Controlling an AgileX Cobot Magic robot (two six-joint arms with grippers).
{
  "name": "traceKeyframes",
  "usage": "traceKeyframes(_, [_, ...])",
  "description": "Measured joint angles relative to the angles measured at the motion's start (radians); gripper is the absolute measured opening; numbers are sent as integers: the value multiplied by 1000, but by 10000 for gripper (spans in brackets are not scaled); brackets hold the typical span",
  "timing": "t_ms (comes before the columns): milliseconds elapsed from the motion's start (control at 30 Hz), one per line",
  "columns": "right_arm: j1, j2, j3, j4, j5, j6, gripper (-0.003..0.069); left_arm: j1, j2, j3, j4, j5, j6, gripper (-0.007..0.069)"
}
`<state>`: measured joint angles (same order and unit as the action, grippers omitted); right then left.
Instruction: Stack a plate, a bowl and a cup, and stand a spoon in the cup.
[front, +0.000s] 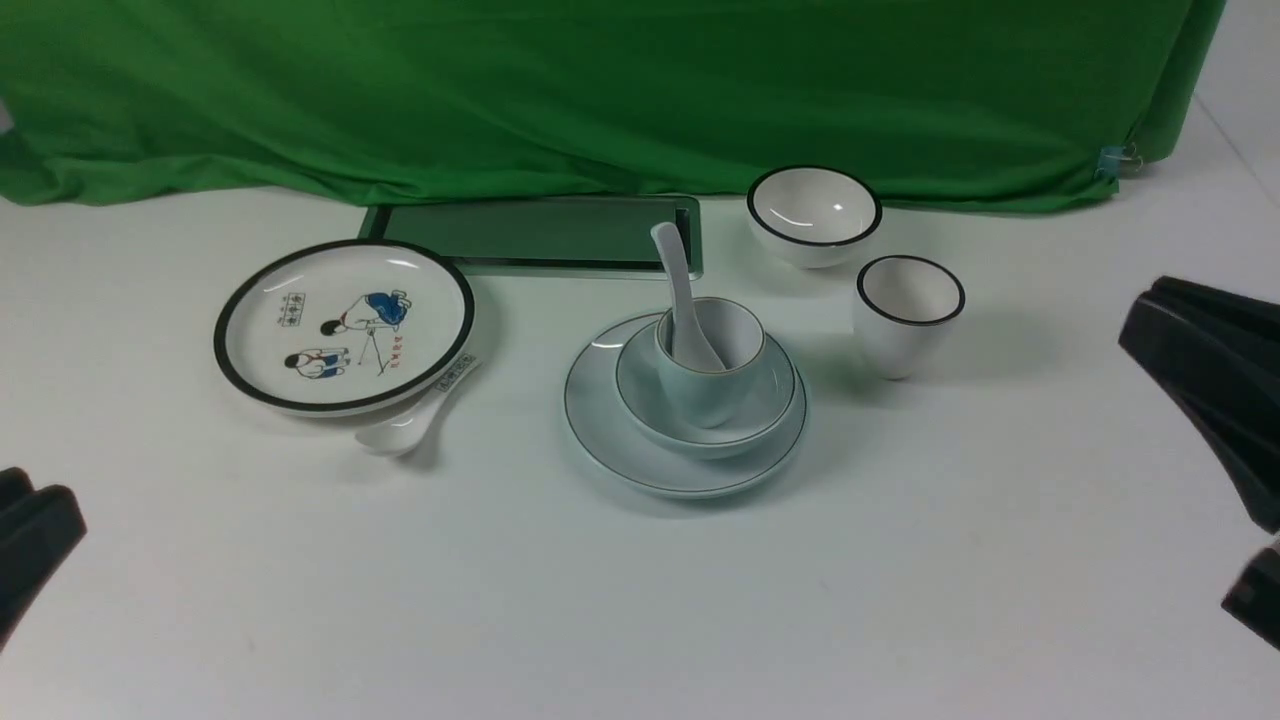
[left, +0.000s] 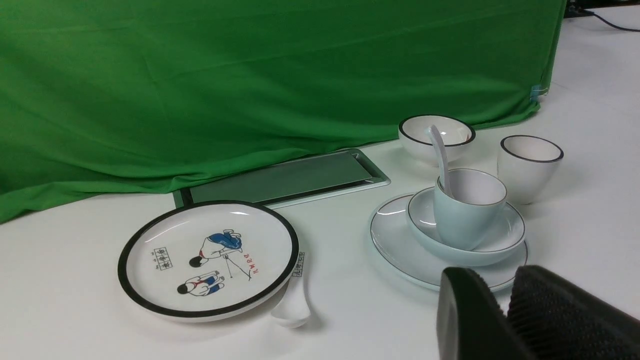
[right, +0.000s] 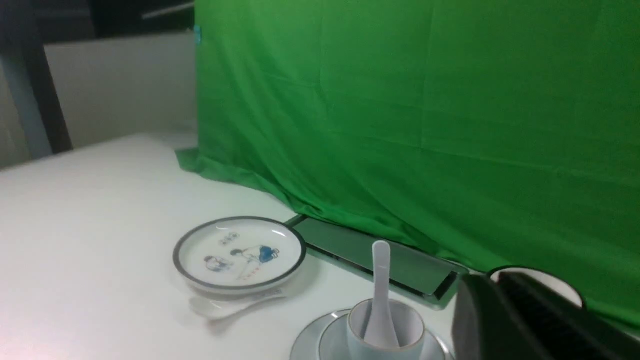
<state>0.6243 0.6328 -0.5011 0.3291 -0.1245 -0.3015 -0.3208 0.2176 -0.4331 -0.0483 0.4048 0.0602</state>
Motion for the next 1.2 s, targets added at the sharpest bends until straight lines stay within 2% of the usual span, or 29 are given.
traceKeyframes(133, [-54, -137, 135, -2, -28, 50, 14, 0, 0, 0, 3, 0, 0, 97])
traceKeyframes(333, [-278, -350, 387, -152, -90, 164, 10, 0, 0, 0, 7, 0, 0, 101])
traceKeyframes(367, [-356, -401, 455, -196, -88, 223, 10, 0, 0, 0, 12, 0, 0, 102])
traceKeyframes(467, [-482, -479, 503, -241, -44, 264, 10, 0, 0, 0, 19, 0, 0, 106])
traceKeyframes(533, [-556, -539, 508, -280, 44, 283, 10, 0, 0, 0, 21, 0, 0, 110])
traceKeyframes(633, [-608, -595, 509, -329, 147, 341, 10, 0, 0, 0, 21, 0, 0, 111])
traceKeyframes(800, [-618, -631, 510, -395, 315, 439, 10, 0, 0, 0, 21, 0, 0, 116])
traceKeyframes(1200, [-617, -632, 510, -409, 344, 444, 10, 0, 0, 0, 22, 0, 0, 116])
